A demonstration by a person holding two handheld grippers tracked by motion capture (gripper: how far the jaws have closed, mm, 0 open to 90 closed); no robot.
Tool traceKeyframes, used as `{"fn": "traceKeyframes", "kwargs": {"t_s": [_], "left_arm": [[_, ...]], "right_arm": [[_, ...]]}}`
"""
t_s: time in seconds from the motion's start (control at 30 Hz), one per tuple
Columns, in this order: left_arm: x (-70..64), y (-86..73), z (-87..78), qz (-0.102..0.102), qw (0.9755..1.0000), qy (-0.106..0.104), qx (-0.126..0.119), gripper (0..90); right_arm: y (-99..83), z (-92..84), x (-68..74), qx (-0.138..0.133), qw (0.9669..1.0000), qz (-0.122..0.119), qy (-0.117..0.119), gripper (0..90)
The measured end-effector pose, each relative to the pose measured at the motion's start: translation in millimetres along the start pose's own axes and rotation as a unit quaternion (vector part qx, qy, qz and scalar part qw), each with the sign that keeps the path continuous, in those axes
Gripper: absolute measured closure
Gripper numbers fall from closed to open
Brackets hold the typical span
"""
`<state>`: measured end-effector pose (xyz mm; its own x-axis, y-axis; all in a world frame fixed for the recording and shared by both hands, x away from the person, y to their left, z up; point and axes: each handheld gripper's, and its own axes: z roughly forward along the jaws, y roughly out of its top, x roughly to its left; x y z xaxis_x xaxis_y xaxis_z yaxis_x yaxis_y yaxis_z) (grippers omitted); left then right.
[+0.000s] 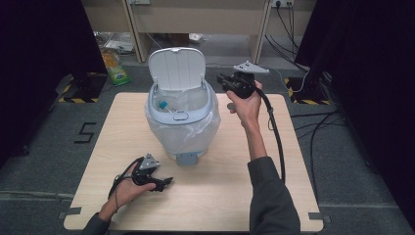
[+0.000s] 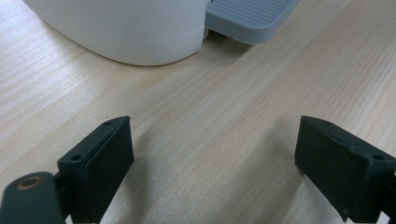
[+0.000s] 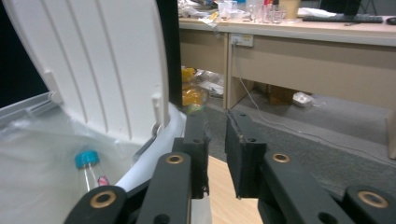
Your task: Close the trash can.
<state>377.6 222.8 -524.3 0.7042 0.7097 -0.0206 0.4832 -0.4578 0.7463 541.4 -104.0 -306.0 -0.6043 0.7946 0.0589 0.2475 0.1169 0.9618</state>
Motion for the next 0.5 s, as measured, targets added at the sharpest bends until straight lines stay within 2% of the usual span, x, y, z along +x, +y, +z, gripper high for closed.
{"fn": "traceKeyframes", "kwargs": {"t_s": [0.07,0.17,0.27,0.5], "left_arm": [[0.0,0.0,0.0,0.0,1.0,0.0,0.0,10.6],[0.1,0.0,0.0,0.0,1.0,0.0,0.0,10.7],[0.1,0.0,0.0,0.0,1.0,0.0,0.0,10.7],[-0.2,-0.1,-0.1,-0.003,1.0,-0.001,0.0,10.8]], "right_arm": [[1.1,7.6,-1.9,-0.002,0.9999,0.008,0.011,86.6],[2.7,18.8,-3.7,0.005,0.9999,0.005,0.013,88.6],[5.3,27.2,-4.1,0.004,0.9997,0.012,0.023,89.3],[13.0,40.4,-2.0,0.005,0.999,0.012,0.043,89.6]]}}
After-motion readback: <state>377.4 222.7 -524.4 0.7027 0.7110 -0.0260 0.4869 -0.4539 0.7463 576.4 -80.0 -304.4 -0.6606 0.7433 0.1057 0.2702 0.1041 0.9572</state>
